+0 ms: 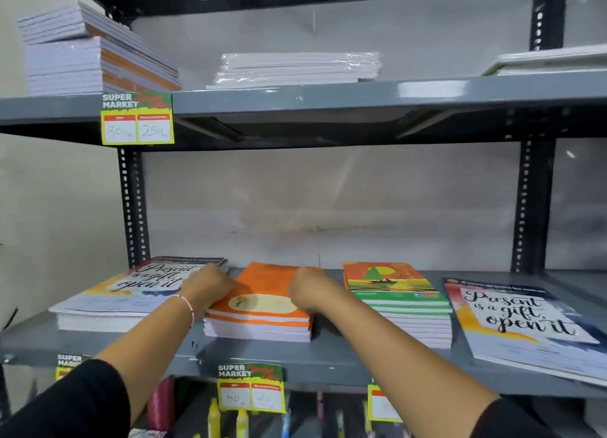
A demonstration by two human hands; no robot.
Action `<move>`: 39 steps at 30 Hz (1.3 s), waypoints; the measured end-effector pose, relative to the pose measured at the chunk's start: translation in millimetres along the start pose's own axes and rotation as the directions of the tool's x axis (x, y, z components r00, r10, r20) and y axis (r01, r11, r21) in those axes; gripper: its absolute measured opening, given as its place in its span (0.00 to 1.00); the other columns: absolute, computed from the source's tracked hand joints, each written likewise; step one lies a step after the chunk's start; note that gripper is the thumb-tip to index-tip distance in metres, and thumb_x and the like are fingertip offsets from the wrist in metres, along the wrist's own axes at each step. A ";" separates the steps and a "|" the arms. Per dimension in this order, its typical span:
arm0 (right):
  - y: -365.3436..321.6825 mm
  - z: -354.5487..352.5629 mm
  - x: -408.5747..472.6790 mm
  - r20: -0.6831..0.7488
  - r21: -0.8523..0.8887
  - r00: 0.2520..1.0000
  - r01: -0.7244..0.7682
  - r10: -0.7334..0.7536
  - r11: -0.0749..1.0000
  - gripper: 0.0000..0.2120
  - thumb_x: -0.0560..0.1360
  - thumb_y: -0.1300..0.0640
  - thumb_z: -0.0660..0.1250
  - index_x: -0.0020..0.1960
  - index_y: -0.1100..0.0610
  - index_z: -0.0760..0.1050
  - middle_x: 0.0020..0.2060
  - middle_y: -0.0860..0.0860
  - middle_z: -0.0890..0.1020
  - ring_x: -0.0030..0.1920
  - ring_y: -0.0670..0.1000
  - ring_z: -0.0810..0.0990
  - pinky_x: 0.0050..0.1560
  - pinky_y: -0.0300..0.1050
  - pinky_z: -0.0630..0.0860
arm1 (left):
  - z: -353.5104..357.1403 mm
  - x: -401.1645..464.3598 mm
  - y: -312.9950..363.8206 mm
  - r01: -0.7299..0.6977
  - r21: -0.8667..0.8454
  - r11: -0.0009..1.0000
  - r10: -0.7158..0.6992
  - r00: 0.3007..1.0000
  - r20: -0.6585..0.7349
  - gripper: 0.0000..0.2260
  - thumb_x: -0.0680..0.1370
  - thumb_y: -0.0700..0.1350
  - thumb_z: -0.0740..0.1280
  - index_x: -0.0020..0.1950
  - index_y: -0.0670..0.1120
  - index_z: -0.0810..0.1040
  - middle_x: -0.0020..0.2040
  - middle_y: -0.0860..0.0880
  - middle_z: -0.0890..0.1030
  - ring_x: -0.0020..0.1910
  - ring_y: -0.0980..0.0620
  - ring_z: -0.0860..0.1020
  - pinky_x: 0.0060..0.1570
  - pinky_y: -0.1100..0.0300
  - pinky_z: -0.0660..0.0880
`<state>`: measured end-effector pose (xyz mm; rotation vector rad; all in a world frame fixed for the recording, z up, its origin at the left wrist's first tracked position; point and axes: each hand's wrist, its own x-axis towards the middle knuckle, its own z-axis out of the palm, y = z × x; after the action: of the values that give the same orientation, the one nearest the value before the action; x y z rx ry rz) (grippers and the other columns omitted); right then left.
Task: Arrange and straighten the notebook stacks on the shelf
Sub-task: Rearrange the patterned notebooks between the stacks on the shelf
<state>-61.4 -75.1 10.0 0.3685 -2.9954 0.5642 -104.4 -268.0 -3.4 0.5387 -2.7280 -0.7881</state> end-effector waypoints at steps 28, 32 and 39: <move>342.0 -117.7 -186.4 0.023 0.874 0.769 -0.326 0.639 0.360 0.09 0.76 0.70 0.61 0.54 0.70 0.74 0.44 0.65 0.84 0.40 0.60 0.86 0.35 0.51 0.83 | 140.1 -242.6 275.6 0.023 -0.607 0.794 0.445 0.658 0.607 0.15 0.79 0.48 0.62 0.63 0.44 0.71 0.63 0.45 0.75 0.60 0.47 0.75 0.60 0.57 0.72; 325.9 -136.0 -192.4 -0.161 0.904 0.799 -0.115 0.579 0.411 0.12 0.75 0.74 0.56 0.53 0.72 0.76 0.39 0.64 0.85 0.36 0.59 0.86 0.32 0.51 0.83 | 137.8 -247.9 266.9 0.054 -0.652 0.756 0.475 0.639 0.605 0.06 0.78 0.42 0.61 0.52 0.45 0.75 0.41 0.47 0.77 0.36 0.52 0.74 0.33 0.65 0.71; 257.2 -193.9 -208.3 -0.405 0.863 0.787 0.160 0.465 0.479 0.08 0.76 0.72 0.58 0.45 0.69 0.77 0.30 0.57 0.86 0.31 0.53 0.85 0.28 0.48 0.82 | 102.6 -219.4 241.6 0.371 -0.819 0.437 0.562 0.598 0.571 0.14 0.76 0.32 0.63 0.61 0.33 0.71 0.61 0.38 0.77 0.52 0.43 0.80 0.43 0.53 0.83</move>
<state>81.8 274.4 76.8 -0.0976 -1.8730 1.8378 -8.6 59.8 16.3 -0.4155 -2.1943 -2.7768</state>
